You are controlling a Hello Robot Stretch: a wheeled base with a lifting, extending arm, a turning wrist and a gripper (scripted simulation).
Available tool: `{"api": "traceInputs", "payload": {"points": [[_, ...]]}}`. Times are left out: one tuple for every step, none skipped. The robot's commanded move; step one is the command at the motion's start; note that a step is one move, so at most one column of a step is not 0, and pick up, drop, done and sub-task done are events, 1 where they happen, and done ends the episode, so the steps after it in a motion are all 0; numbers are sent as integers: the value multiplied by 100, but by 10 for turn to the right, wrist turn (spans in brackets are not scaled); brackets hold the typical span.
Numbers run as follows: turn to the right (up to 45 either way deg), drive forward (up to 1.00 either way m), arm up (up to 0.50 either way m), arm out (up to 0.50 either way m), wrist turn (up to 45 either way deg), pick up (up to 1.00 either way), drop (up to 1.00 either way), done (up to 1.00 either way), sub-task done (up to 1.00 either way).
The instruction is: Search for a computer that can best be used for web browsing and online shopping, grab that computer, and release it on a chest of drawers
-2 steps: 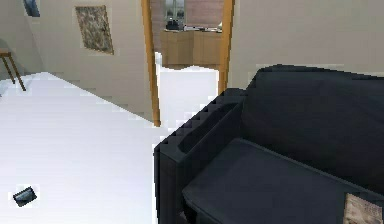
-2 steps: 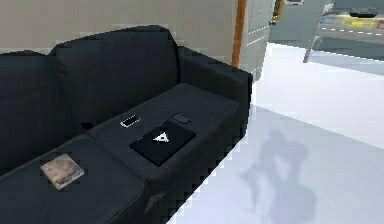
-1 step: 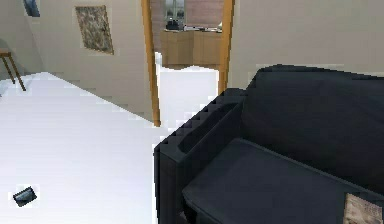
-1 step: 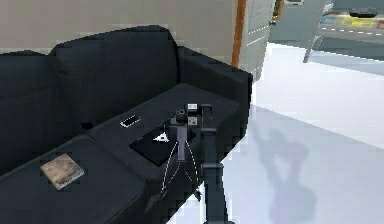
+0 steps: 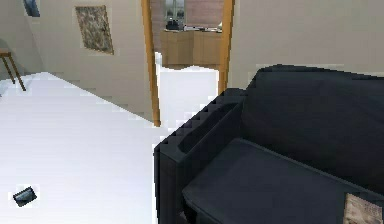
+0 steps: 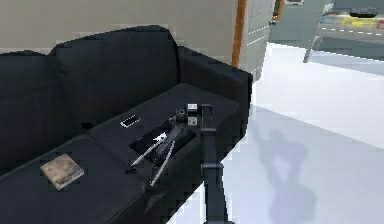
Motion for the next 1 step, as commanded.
{"api": "traceInputs", "payload": {"points": [[0,0,0,0,450,0,0,0,0]]}}
